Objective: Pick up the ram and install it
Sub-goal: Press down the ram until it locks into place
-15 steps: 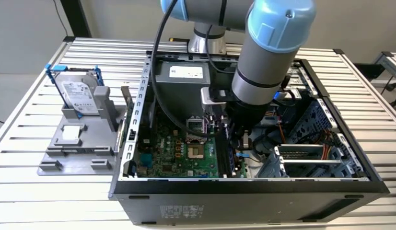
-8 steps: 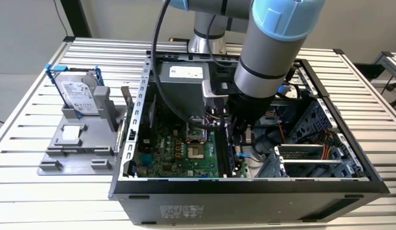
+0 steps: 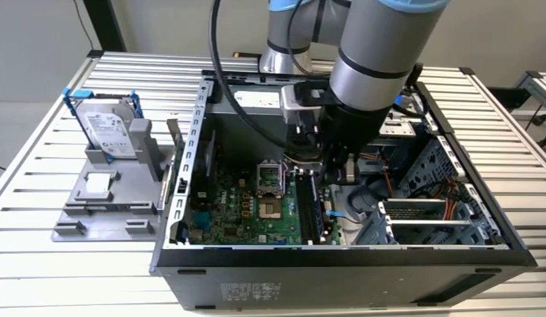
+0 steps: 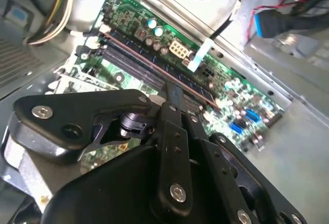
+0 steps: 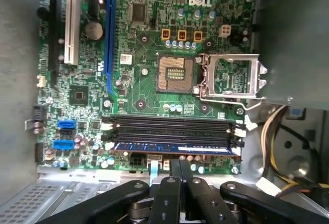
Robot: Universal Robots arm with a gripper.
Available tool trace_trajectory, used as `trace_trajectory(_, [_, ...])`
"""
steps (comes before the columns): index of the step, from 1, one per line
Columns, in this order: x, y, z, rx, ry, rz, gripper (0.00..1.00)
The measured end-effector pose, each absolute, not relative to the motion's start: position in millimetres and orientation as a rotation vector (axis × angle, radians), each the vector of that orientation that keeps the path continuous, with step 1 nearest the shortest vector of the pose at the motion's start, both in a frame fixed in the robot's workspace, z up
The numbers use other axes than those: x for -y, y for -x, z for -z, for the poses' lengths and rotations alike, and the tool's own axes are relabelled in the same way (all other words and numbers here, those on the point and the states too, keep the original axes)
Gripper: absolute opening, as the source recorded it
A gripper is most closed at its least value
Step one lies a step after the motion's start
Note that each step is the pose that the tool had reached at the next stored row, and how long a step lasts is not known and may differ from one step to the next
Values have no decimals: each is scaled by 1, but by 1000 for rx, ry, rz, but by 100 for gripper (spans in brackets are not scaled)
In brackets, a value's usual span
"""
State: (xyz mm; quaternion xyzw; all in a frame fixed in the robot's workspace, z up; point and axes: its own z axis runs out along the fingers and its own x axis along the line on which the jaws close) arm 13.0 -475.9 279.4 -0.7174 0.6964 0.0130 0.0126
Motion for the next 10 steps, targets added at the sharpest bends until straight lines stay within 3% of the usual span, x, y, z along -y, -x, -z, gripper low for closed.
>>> trace_trajectory(10, [476,-13,-293,-2172,2234,-41,0])
